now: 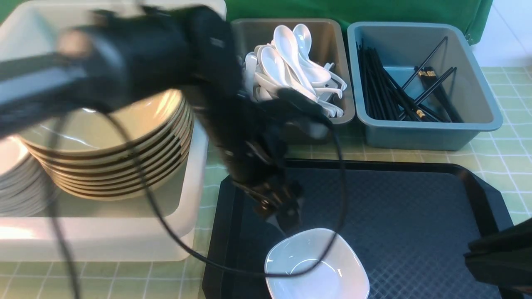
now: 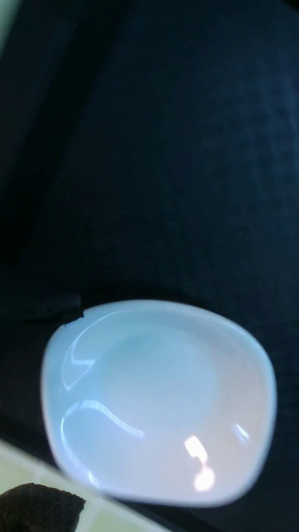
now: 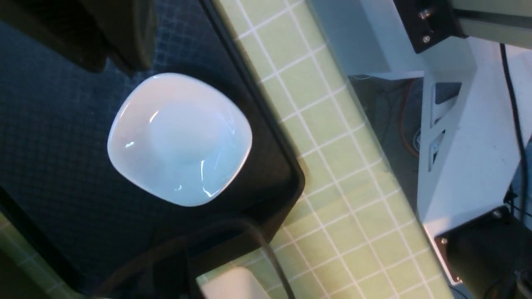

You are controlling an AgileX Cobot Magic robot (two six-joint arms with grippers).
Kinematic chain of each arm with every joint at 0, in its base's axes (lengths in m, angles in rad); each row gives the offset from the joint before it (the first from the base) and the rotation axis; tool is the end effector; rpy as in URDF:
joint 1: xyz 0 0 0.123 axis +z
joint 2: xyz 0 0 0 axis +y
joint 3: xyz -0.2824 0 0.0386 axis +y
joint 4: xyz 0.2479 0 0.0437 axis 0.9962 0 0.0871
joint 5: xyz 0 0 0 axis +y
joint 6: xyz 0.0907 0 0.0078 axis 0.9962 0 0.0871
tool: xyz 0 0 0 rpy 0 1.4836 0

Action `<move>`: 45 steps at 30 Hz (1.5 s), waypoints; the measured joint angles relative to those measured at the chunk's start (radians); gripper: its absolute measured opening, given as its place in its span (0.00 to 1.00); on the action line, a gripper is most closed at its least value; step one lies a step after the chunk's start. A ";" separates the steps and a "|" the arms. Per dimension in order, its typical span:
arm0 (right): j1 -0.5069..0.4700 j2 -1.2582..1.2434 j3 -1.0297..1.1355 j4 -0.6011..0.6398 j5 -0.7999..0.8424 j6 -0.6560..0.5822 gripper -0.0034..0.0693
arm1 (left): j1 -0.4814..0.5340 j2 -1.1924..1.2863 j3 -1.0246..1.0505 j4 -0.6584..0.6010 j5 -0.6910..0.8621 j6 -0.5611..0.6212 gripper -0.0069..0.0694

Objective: On green table put chopsticks spoon bowls plates into blue grey white boxes.
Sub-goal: 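Grasp the small white bowl on the black tray by its rim with the left gripper, then place the white bowl into the white bin with the other dishes with the left gripper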

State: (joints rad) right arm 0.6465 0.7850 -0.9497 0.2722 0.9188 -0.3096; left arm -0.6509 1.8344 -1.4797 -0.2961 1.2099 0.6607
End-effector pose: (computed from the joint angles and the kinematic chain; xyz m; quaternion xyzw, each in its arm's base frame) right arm 0.0966 0.0973 0.3798 -0.3861 0.8038 0.2036 0.4043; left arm 0.2776 -0.2427 0.2534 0.5663 0.8108 -0.1401 0.0469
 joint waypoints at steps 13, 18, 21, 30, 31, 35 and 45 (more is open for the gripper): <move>0.000 -0.021 0.030 0.004 0.034 -0.003 0.18 | -0.049 0.284 -0.108 0.055 0.003 0.046 0.75; 0.000 -0.022 0.033 0.004 0.039 -0.003 0.19 | -0.044 0.300 -0.122 0.034 0.002 0.045 0.60; 0.000 -0.023 0.033 0.004 0.037 -0.003 0.19 | -0.031 0.308 -0.122 -0.016 0.001 0.049 0.35; 0.000 -0.023 0.033 0.028 -0.017 -0.019 0.20 | 0.067 0.210 -0.119 -0.242 -0.007 0.061 0.11; 0.000 -0.023 0.033 0.049 -0.043 -0.047 0.20 | 0.081 0.173 -0.119 -0.266 -0.007 0.061 0.11; 0.000 -0.018 0.031 0.166 -0.127 -0.194 0.20 | 0.138 0.024 -0.119 -0.292 -0.003 0.048 0.11; 0.069 0.289 -0.171 0.340 -0.105 -0.446 0.21 | 0.537 -0.488 0.031 -0.294 0.024 -0.100 0.11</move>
State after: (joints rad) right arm 0.7158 1.0736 -1.1202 0.6121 0.8134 -0.7553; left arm -0.1141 1.3463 -1.4482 -0.5905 1.2342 0.5609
